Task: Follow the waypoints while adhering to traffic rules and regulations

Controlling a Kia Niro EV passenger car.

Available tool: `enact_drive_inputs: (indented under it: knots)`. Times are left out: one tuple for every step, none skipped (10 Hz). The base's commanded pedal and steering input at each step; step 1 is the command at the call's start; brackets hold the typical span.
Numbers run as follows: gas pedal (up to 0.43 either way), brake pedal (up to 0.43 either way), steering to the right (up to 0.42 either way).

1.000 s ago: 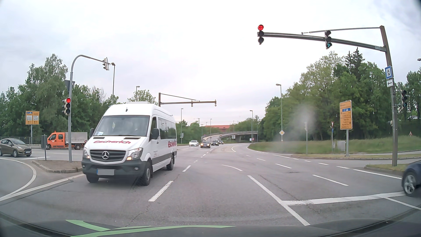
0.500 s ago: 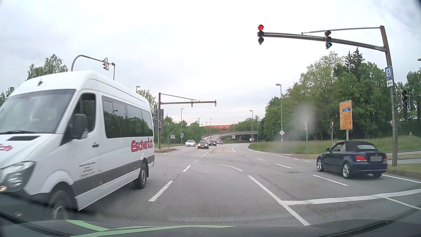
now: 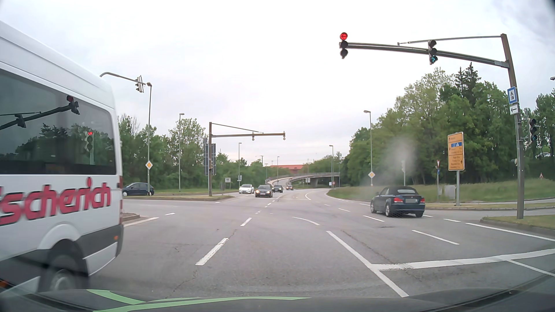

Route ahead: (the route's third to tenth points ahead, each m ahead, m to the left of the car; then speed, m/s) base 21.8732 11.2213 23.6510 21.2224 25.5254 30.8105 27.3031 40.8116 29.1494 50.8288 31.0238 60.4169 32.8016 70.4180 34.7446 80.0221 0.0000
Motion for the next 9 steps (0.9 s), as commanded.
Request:
enact_drive_inputs:
  knots:
    - [0.000,0.323,0.004]
    - [0.000,0.323,0.004]
    - [0.000,0.323,0.004]
    - [0.000,0.323,0.004]
    - [0.000,0.323,0.004]
    - [0.000,0.323,0.004]
    - [0.000,0.323,0.004]
    - [0.000,0.323,0.004]
    - [0.000,0.323,0.004]
